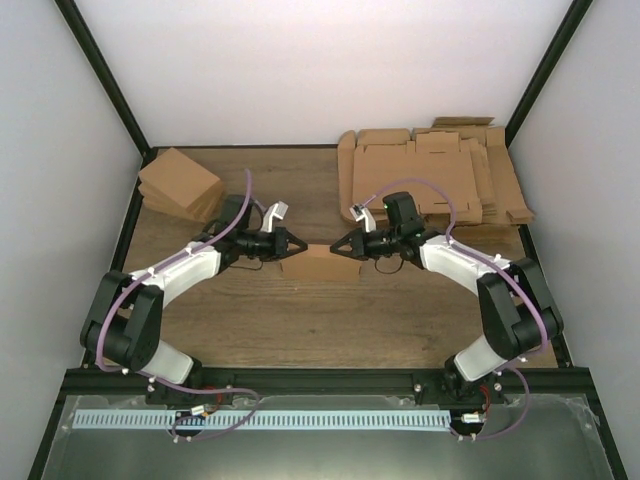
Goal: Fold the paper box
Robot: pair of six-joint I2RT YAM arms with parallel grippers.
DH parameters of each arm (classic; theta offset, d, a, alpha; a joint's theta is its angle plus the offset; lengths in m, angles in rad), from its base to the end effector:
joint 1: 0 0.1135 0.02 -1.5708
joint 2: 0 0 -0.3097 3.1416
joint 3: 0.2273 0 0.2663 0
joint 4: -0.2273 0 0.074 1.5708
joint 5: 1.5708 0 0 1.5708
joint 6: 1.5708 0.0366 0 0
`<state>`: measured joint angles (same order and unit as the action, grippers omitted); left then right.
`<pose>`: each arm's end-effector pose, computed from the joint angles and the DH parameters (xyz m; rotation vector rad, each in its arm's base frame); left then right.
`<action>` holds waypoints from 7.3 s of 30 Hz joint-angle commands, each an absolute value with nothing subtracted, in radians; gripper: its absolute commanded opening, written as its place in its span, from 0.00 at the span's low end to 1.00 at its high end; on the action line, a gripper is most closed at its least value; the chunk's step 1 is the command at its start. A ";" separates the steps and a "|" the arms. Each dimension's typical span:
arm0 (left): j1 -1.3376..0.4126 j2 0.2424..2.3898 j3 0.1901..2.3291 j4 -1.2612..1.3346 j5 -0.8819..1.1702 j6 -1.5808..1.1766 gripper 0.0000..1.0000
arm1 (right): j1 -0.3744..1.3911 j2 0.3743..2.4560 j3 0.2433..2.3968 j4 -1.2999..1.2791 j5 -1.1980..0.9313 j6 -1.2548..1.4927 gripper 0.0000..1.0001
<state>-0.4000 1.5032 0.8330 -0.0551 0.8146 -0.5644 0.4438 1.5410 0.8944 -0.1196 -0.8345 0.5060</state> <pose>0.2787 -0.1467 0.2426 0.2654 2.4141 -1.4087 0.2819 0.1641 0.2463 -0.3809 2.4328 1.4247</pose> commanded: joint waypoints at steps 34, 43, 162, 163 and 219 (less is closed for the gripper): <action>-0.452 1.022 0.468 -0.184 0.589 -0.784 0.85 | 0.420 1.143 0.692 -0.412 -0.615 0.385 0.55; -0.498 1.137 0.395 0.003 0.547 -0.802 0.62 | 0.355 1.305 0.621 -0.203 -0.657 0.390 0.65; -0.588 1.065 0.612 0.582 0.156 -1.411 0.98 | 0.385 1.320 0.934 0.262 -0.689 1.287 0.27; -0.590 1.071 0.615 0.592 0.152 -1.414 0.93 | 0.390 1.319 0.934 0.263 -0.688 1.290 0.27; -0.594 1.080 0.616 0.516 0.091 -1.408 0.33 | 0.428 1.285 0.903 0.227 -0.690 1.296 0.52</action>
